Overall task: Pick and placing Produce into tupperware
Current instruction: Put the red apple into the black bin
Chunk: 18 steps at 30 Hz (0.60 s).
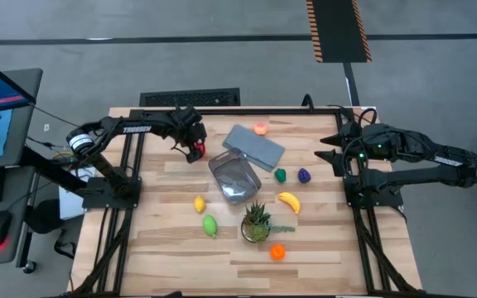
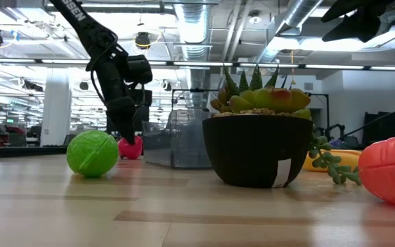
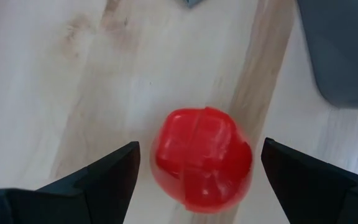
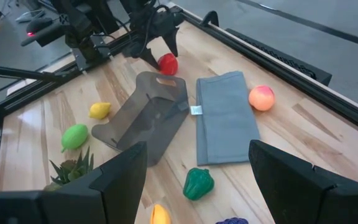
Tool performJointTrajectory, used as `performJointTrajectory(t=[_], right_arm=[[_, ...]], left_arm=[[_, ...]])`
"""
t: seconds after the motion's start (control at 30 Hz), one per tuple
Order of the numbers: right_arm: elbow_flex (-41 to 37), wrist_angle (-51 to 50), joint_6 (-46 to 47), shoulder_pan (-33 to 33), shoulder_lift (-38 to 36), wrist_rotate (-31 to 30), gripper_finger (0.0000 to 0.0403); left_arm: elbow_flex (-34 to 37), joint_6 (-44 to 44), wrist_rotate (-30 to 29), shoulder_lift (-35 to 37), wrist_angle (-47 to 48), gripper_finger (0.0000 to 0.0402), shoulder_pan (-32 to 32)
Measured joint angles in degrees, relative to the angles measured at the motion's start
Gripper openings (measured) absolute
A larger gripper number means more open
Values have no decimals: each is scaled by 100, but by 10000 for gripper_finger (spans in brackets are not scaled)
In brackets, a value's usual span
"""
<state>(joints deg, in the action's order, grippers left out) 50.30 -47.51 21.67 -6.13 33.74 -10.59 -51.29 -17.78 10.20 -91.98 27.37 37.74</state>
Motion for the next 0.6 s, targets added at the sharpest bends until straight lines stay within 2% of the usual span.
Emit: performJointTrajectory(t=[0.6], right_arm=[[0, 0, 88, 0, 0, 0, 303]], left_arm=[[4, 341, -128, 0, 103, 320, -70]])
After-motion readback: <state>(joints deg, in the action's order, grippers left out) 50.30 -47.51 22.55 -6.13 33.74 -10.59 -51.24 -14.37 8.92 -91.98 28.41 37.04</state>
